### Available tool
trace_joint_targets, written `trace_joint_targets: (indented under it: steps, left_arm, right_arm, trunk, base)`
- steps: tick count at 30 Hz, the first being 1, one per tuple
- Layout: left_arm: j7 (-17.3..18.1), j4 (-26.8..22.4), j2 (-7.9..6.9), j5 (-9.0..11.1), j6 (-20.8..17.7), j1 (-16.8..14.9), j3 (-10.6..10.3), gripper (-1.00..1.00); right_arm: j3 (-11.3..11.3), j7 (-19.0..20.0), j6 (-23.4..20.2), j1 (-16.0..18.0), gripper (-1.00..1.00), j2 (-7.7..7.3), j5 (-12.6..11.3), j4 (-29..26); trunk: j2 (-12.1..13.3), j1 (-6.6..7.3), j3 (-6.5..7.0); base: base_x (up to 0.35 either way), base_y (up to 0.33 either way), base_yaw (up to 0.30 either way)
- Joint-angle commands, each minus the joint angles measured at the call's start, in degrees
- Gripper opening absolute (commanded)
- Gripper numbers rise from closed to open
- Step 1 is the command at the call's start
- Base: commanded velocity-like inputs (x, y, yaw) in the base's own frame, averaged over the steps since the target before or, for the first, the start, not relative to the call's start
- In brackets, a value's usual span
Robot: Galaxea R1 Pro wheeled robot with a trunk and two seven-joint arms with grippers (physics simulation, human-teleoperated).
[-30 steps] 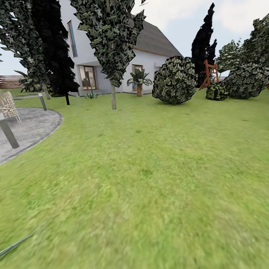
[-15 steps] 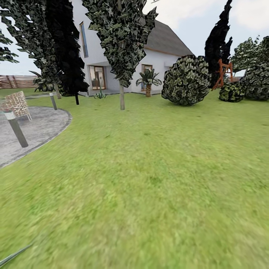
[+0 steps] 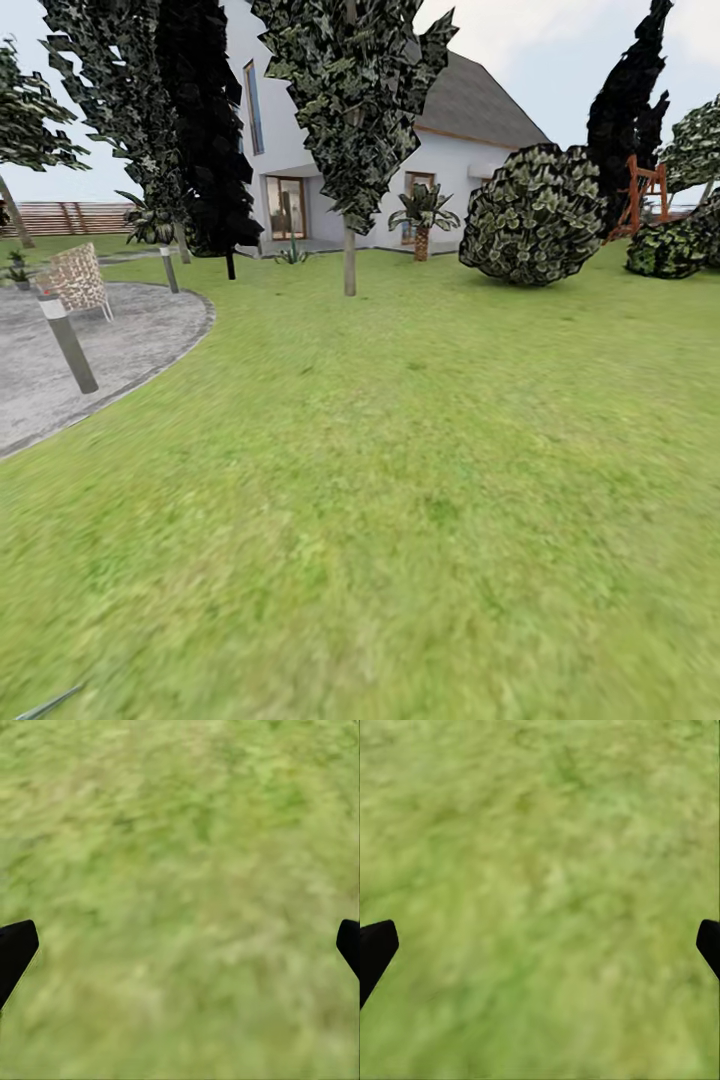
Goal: Pick up the pesticide atomizer in the garden and spray insectifuge to fully cover both potted plants in the garden.
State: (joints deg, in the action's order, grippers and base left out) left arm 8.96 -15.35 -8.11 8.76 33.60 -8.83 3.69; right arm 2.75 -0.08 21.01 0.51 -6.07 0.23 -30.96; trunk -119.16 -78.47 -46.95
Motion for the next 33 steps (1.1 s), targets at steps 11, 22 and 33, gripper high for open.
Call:
trace_joint_targets:
  steps: [11, 22, 33]
  left_arm:
    - [0.6, 0.1, 0.02, 0.4, 0.1, 0.0, 0.3, 1.0]
    - [0.6, 0.1, 0.02, 0.4, 0.1, 0.0, 0.3, 1.0]
    - [0.6, 0.1, 0.02, 0.4, 0.0, 0.0, 0.3, 1.0]
  right_arm:
    - [0.1, 0.1, 0.2, 0.0, 1.0, 0.0, 0.0, 0.0]
    - [0.1, 0.2, 0.2, 0.0, 1.0, 0.01, 0.0, 0.0]
    - [0.1, 0.0, 0.2, 0.0, 1.0, 0.01, 0.0, 0.0]
  trunk:
    - [0.0, -0.03, -0.05]
    - [0.0, -0.03, -0.05]
    - [0.0, -0.03, -0.05]
  base:
    - [0.339, 0.0, 0.095]
    - [0.339, 0.0, 0.002]
    - [0.339, 0.0, 0.028]
